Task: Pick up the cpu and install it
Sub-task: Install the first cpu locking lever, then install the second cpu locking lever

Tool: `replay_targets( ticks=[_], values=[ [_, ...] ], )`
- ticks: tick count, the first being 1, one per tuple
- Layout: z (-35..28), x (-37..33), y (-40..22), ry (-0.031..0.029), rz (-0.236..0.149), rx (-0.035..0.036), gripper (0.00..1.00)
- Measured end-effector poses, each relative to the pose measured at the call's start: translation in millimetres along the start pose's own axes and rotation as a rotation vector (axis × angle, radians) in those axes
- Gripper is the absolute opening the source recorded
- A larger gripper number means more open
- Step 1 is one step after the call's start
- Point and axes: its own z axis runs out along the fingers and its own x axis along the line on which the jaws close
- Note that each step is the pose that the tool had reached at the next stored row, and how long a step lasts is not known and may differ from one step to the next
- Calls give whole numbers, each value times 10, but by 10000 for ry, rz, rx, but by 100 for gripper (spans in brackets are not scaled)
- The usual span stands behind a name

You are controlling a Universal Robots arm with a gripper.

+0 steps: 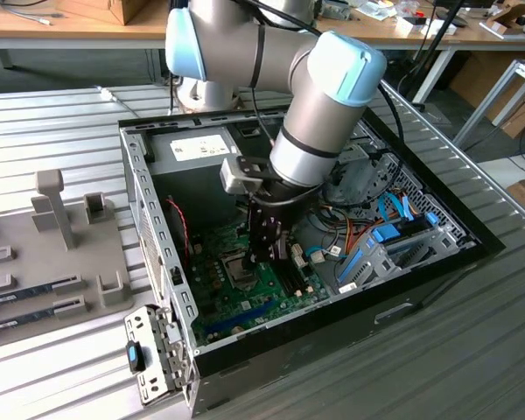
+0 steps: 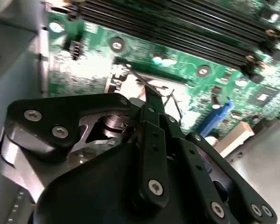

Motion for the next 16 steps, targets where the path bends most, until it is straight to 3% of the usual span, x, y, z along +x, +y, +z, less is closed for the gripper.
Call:
replay_targets(
  ticks=[1, 4, 5, 7, 9, 14, 16],
  values=[
    [-11, -84, 22, -14, -2, -3, 11],
    [-213, -149, 76, -17, -6, -4, 11],
    [-306, -180, -21, -23, -7, -18, 11],
    [-393, -177, -4, -35, -11, -21, 11],
    [-429, -171, 3, -64, -17, -27, 11],
    [-432, -171, 4, -76, -21, -28, 11],
    [-431, -170, 4, -123, 9, 202, 11]
  ],
)
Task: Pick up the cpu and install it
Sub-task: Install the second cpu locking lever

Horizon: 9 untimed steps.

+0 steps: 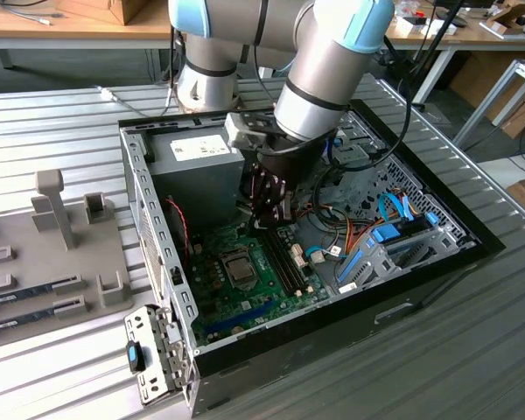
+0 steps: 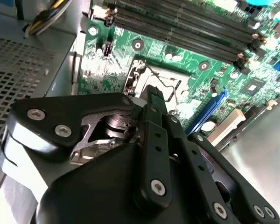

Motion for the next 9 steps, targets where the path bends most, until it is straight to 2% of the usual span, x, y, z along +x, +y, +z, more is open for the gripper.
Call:
replay_targets(
  ticks=[1, 3, 4, 5, 6, 7, 8, 9],
  values=[
    [1, -1, 0, -32, 16, 133, 11],
    [2, -1, 1, -114, 58, 487, 11],
    [2, -1, 2, -160, 82, 688, 11],
    [2, 0, 3, -196, 101, 843, 11],
    [3, 0, 5, -246, 129, 1066, 11],
    [3, 0, 6, -282, 148, 1226, 11],
    [3, 0, 7, -340, 178, 1476, 11],
    [5, 1, 7, -373, 184, 1538, 11]
  ],
)
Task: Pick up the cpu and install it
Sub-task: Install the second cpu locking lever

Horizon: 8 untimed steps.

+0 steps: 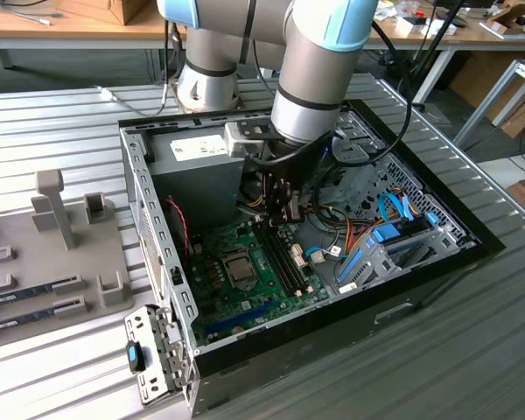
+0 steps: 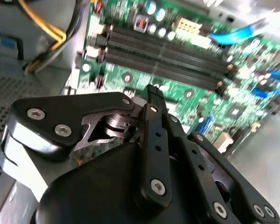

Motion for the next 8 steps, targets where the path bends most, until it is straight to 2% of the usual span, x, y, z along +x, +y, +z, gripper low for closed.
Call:
replay_targets(
  ticks=[3, 4, 5, 6, 8],
  values=[
    [0, 0, 0, -5, -1, 0, 11],
    [-1, 1, 0, -30, -2, -6, 11],
    [-1, 2, 0, -191, -7, -39, 11],
    [0, 5, 0, -470, -17, -97, 11],
    [1, 10, -1, -824, -37, -172, 11]
  ],
)
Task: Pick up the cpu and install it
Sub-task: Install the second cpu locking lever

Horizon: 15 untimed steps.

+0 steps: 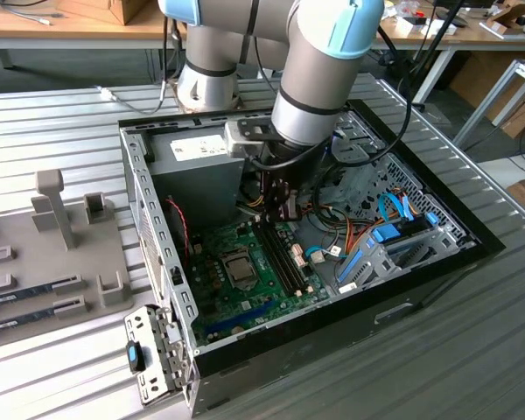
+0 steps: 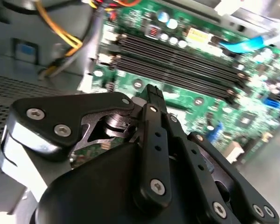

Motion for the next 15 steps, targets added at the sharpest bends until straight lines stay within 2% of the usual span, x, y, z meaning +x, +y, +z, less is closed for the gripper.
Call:
replay_targets(
  ticks=[1, 3, 6, 7, 11, 13, 15],
  values=[
    [0, 0, 0, -177, -82, -38, 11],
    [0, 0, 1, -259, -272, -53, 11],
    [1, 0, 1, -265, -344, -52, 11],
    [1, 1, 1, -258, -570, -46, 11],
    [2, 0, 2, -218, -1943, -13, 11],
    [2, 0, 2, -217, -1950, -12, 11],
    [4, 13, 45, -219, -1949, 13, 11]
  ],
)
